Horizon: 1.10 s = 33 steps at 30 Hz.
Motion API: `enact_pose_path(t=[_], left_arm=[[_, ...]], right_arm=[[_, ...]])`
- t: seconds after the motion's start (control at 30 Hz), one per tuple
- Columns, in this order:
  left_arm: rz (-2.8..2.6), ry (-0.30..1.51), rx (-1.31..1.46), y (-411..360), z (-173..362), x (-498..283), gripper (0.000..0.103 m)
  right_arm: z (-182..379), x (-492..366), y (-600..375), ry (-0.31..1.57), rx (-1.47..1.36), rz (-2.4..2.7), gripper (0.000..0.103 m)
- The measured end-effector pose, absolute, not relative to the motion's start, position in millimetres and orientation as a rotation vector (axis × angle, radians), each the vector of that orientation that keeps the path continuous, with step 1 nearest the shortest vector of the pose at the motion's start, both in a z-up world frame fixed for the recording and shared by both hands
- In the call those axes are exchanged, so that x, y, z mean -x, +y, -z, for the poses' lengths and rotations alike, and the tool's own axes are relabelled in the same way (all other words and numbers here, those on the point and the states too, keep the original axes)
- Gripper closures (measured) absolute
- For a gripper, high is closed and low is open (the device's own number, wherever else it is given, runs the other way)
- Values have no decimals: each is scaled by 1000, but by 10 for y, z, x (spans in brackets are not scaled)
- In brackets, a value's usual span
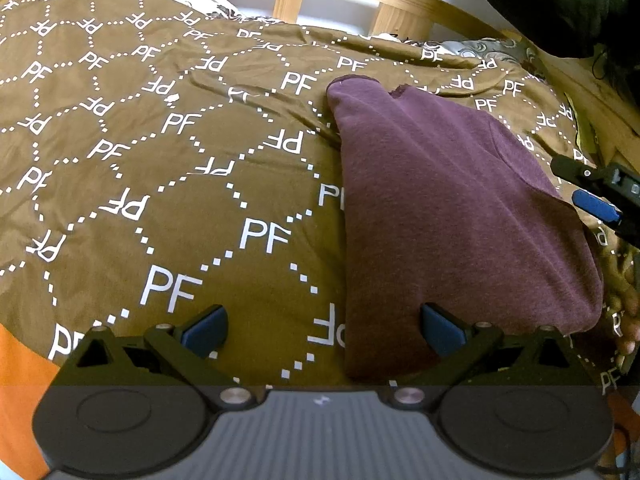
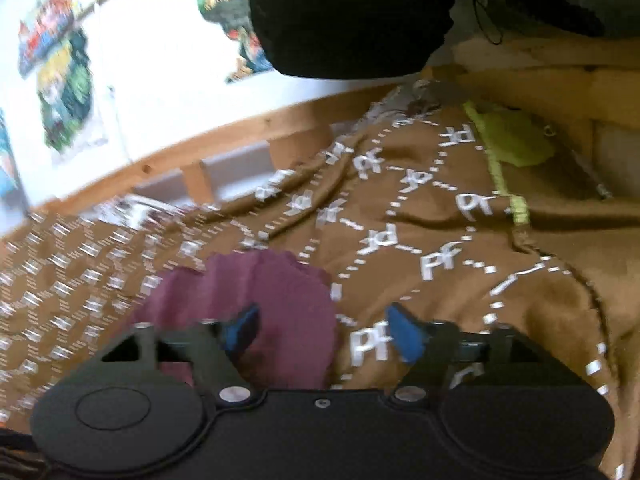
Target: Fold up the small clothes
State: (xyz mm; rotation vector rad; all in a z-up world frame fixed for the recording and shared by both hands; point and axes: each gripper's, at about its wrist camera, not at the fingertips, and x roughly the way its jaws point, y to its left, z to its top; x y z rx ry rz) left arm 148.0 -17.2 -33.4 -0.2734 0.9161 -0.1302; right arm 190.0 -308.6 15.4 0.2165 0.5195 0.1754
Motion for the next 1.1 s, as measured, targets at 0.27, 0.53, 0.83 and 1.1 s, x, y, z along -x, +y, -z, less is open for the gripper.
enact_pose_path(t=[0.27,0.53,0.83,1.1], left_arm=[[126,924,293,-154,340,-1481,0],[110,936,295,-181,332,-1485,0],[118,949,298,-167,335,-1507,0],[114,945,299,-167,339,-1495,0]], right_arm=[[124,-2028,-2951,688,-213,-236,15],[204,-1987,-2870,653,-155,-244,11],[231,-1970,-2861,647,-136,-255,8],[251,-1974,-2829,651,-120,-276,1]])
